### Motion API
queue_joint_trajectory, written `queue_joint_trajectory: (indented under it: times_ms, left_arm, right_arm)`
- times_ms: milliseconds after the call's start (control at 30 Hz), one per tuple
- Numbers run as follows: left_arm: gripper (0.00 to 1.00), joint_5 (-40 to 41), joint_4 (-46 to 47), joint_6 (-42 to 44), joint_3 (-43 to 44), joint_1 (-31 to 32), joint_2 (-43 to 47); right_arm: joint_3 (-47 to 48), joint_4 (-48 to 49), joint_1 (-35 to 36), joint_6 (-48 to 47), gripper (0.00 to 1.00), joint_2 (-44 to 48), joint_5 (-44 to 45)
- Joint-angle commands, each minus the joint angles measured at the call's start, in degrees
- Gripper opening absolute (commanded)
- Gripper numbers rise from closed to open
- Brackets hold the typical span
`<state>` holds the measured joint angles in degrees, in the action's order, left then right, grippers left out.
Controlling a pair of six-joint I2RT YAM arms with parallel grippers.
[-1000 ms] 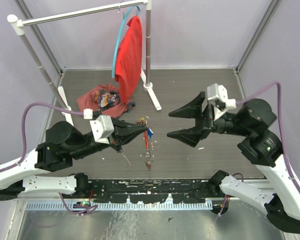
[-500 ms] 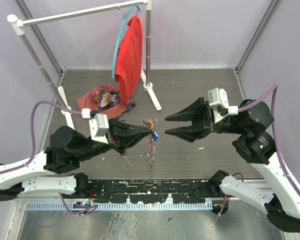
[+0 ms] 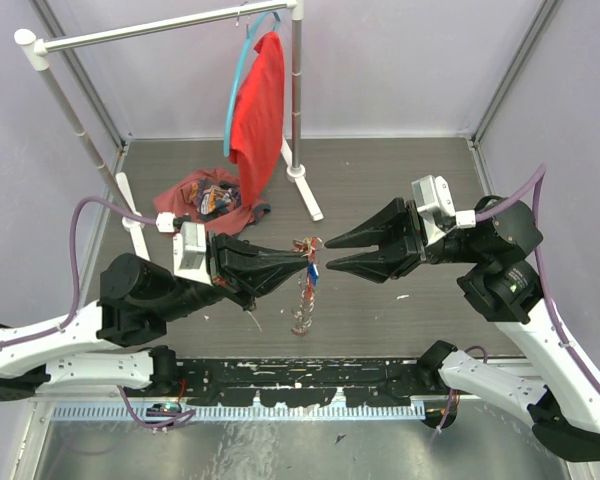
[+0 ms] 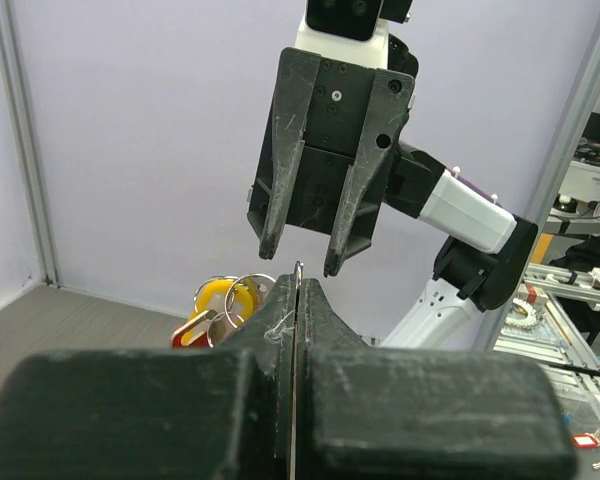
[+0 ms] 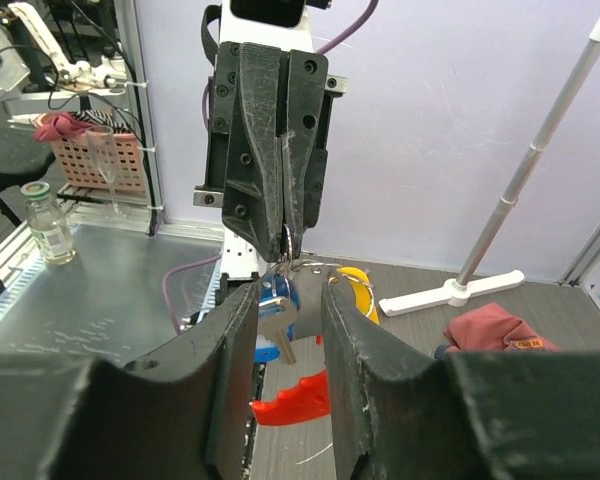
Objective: Put the keys on the keyring
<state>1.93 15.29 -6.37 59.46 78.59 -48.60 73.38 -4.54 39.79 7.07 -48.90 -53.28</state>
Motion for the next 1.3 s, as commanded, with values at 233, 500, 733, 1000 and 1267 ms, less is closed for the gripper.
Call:
queue_joint_trajectory:
  times_ms: [233,500,733,1000,1267]
  left_arm:
    - [0.0,-1.69,5.45,-1.01,0.8,0.07,-1.73]
    - [0.0,-1.72,5.83,-0.67,1.26,0.09,-2.48]
    - [0.0,-1.53,6.37,-0.26,1.52,0.12,-2.79]
    - [0.0,-1.07,6.68,-0.22,1.4,0.1,-2.9]
    - [0.0,-0.94,7.11,-0.22,1.42,0.08,-2.94]
  right_arm:
    - [2.01,2.68,0.08,1.61,0.32,-0.97,-1.96]
    - [1.9,2.15,0.1,1.65,0.3,-1.37,-2.66]
    - [1.85,0.93,0.07,0.94,0.27,-1.09,-2.79]
    - [1.72,0.15,0.04,0.5,0.18,-0.79,-2.69]
    - [1.36,-0.34,0.04,0.21,0.19,-0.57,-2.71]
